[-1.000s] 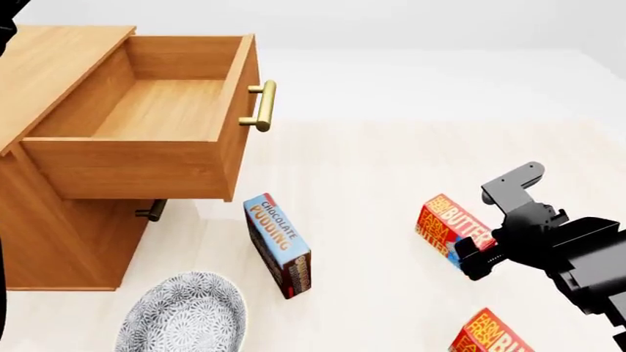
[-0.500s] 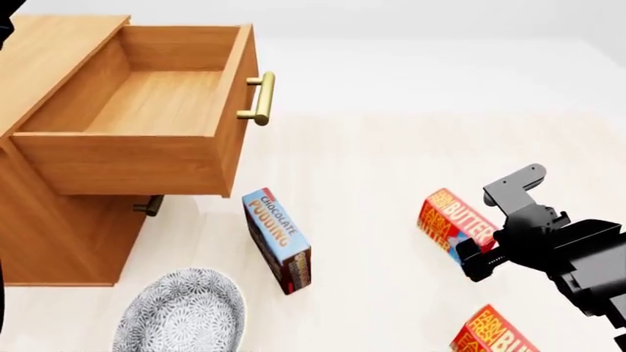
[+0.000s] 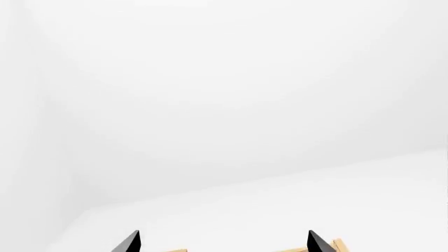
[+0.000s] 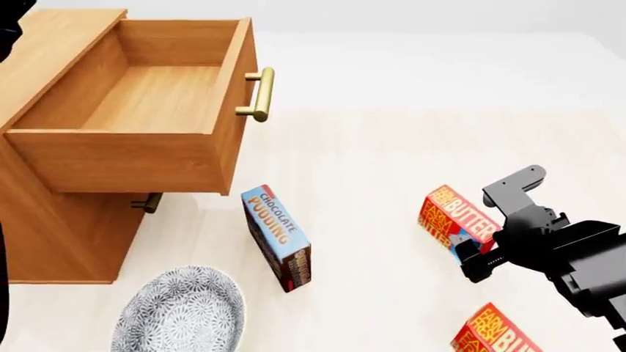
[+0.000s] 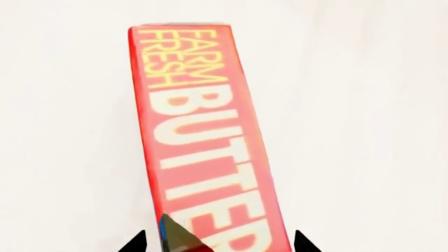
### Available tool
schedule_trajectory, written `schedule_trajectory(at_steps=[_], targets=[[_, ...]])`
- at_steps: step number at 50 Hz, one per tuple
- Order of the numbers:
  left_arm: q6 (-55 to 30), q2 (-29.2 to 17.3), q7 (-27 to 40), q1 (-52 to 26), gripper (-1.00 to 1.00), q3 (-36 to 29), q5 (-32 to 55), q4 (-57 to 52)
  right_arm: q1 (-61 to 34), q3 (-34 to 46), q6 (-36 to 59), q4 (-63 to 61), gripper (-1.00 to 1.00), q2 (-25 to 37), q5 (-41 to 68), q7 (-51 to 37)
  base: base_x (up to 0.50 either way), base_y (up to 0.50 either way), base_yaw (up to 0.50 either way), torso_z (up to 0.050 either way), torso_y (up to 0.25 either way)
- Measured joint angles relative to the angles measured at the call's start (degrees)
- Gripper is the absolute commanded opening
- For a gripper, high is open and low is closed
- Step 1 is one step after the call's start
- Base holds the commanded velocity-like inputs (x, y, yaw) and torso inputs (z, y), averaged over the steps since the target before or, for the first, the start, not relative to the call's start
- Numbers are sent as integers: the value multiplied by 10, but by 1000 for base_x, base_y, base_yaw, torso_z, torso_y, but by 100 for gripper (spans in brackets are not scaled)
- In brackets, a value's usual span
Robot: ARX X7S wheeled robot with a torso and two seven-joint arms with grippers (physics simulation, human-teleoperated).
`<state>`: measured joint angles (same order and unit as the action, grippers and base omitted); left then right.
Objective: Put the butter at the front in the top drawer of the cabinet and close it.
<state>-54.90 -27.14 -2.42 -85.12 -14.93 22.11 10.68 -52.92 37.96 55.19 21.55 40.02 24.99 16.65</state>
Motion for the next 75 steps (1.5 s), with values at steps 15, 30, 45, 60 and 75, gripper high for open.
schedule_trajectory(at_steps=[15, 30, 45, 60, 75], targets=[[10, 3, 1, 3, 100, -1, -1, 9, 2, -4, -2, -2, -100, 3, -3, -6, 0, 0, 0, 0, 0], [-8, -3, 4, 3, 100, 3, 6, -9, 4, -7, 0, -4, -100, 3, 3, -12, 0, 0, 0, 0, 0], [-31, -7, 8, -2, 100, 11, 16, -20, 9, -2, 4, -3, -100, -1, 18, -7, 1, 0, 0, -3, 246], [-43, -9, 11, -2, 100, 17, 23, -26, 9, -3, 10, -12, -100, 3, 21, -9, 0, 0, 0, -5, 250], [-45, -10, 12, 0, 100, 21, 27, -28, -1, -3, 25, -33, -100, 7, 26, -11, 0, 0, 0, -6, 199]])
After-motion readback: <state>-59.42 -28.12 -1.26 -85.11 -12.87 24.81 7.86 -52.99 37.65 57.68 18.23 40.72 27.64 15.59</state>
